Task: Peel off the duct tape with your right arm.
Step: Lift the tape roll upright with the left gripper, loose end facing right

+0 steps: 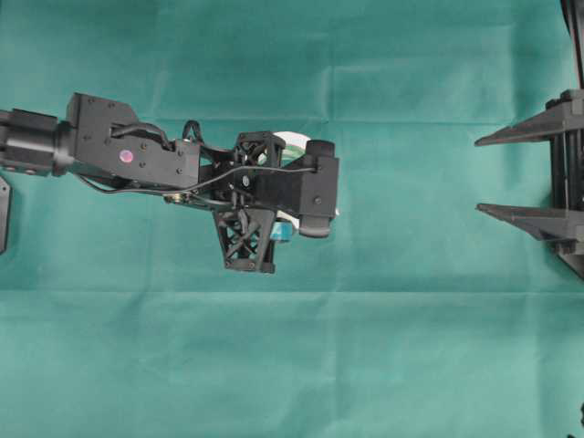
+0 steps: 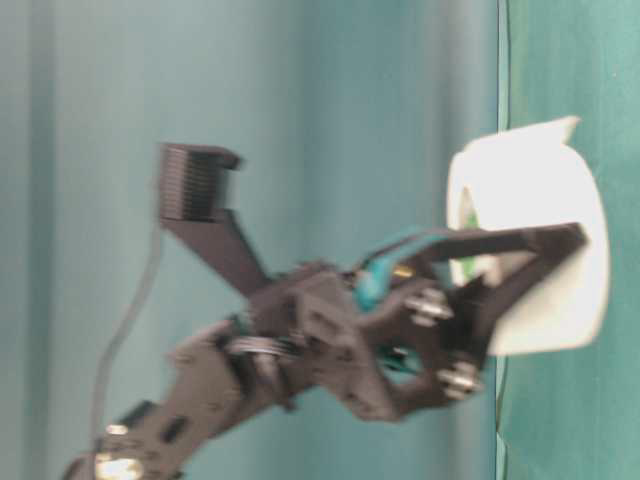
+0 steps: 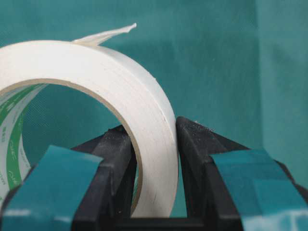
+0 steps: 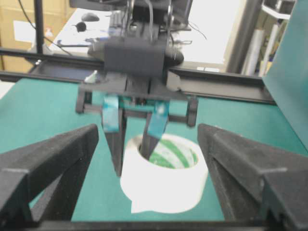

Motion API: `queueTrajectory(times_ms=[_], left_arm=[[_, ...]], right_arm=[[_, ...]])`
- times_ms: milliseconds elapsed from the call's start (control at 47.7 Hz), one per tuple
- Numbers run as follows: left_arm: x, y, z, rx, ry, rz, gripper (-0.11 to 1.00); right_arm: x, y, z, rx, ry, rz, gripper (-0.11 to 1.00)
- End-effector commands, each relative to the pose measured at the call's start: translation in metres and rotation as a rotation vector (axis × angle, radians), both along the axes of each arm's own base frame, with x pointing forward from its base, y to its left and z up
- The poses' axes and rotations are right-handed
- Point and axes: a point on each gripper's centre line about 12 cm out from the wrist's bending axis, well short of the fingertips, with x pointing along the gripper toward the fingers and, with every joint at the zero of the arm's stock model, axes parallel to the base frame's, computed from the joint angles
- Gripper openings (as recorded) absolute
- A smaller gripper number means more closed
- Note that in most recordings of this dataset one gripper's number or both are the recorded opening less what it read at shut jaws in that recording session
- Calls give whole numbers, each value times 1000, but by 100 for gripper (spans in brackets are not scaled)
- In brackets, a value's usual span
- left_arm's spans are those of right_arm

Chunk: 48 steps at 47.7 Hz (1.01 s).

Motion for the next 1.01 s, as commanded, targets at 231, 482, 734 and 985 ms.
queueTrajectory(times_ms=[231, 482, 734, 985], left_arm=[[10, -15, 82, 3, -100, -40, 22], [19, -6, 93, 0, -103, -14, 22], [27, 16, 100, -1, -114, 37, 22], [36, 33, 101, -70, -38, 161, 22]], right_arm=[[1, 0, 6, 2, -21, 2, 79], [1, 0, 6, 8, -21, 2, 79], [1, 0, 4, 24, -12, 3, 78], [2, 0, 3, 27, -4, 0, 74]])
